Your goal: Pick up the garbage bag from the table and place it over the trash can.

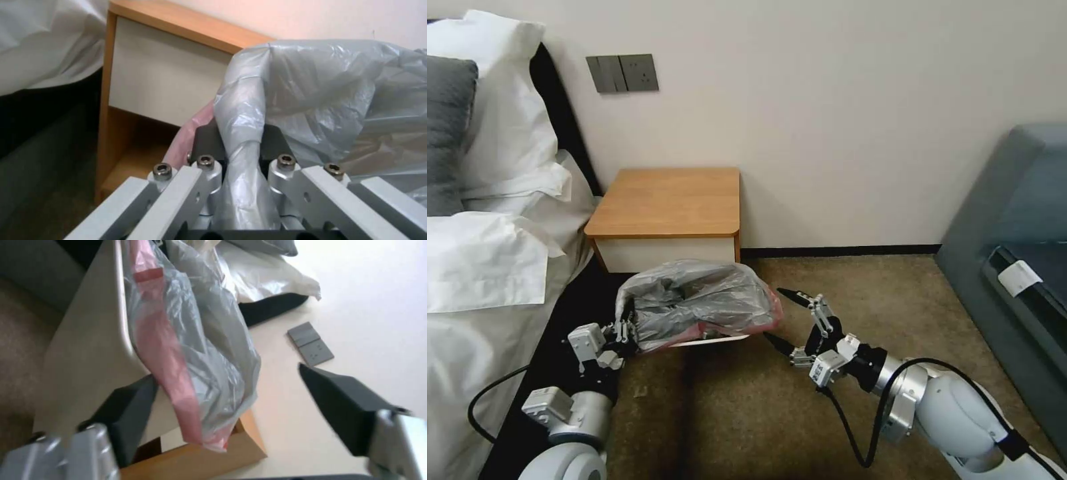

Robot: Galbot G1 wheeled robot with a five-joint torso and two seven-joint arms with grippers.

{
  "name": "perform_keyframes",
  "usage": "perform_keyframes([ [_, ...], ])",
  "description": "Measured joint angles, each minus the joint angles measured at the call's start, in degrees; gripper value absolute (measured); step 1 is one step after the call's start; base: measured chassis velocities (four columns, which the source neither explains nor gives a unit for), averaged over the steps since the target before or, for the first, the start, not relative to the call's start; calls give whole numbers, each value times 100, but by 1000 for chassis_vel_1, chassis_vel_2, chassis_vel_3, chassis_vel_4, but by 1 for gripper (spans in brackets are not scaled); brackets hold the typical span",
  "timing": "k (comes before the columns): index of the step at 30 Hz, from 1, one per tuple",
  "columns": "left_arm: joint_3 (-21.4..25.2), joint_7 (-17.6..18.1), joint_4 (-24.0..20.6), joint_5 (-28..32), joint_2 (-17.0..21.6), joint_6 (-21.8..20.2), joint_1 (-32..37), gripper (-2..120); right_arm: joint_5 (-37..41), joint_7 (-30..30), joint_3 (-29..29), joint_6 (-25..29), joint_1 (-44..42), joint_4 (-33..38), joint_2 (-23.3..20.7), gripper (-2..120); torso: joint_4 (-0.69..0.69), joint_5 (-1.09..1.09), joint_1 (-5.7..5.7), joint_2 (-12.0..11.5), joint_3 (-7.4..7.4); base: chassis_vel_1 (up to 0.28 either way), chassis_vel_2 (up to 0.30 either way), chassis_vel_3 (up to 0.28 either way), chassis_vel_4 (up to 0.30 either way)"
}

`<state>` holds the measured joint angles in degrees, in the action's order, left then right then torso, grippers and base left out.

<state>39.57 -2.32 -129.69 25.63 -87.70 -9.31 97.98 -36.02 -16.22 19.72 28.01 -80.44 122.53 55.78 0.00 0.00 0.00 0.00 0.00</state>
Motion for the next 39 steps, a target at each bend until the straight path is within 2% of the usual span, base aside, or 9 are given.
perform_keyframes([
  [2, -5, -2, -1, -2, -1, -10, 1, 9, -2, -26, -37, 2, 9, -2, -40, 68, 0, 0, 0, 0, 0, 0, 0, 0, 0],
  [10, -19, -2, -4, -2, -22, -21, -21, 9, 25, -69, -49, 55, -50, -17, -112, 40, 0, 0, 0, 0, 0, 0, 0, 0, 0],
  [14, -15, -2, -5, 2, -23, -25, -27, 9, 45, -70, -55, 62, -59, -20, -115, 33, 0, 0, 0, 0, 0, 0, 0, 0, 0],
  [15, -9, -2, -14, 5, -22, -28, -27, 9, 61, -70, -68, 63, -64, -20, -116, 24, 0, 0, 0, 0, 0, 0, 0, 0, 0],
  [17, -6, -1, -22, 6, -22, -30, -27, 9, 69, -70, -74, 63, -63, -20, -116, 21, 0, 0, 0, 0, 0, 0, 0, 0, 0],
  [19, -3, 2, -24, 10, -26, -38, -28, 9, 83, -64, -93, 61, -63, -20, -115, 8, 0, 0, 0, 0, 0, 0, 0, 0, 0],
  [22, -2, 6, -24, 12, -35, -46, -30, 9, 99, -49, -100, 60, -63, -20, -114, 0, 0, 0, 0, 0, 0, 0, 0, 0, 0],
  [29, 4, 80, -45, 59, -46, -171, -51, 9, 496, -16, -140, 163, -97, -38, -112, 0, 0, 0, 0, 0, 0, 0, 0, 0, 0],
  [39, 140, 246, -197, 378, -79, -468, -116, 9, 1482, -417, -70, 292, -304, 73, -213, 0, 0, 0, 0, 0, 0, 0, 0, 0, 0],
])
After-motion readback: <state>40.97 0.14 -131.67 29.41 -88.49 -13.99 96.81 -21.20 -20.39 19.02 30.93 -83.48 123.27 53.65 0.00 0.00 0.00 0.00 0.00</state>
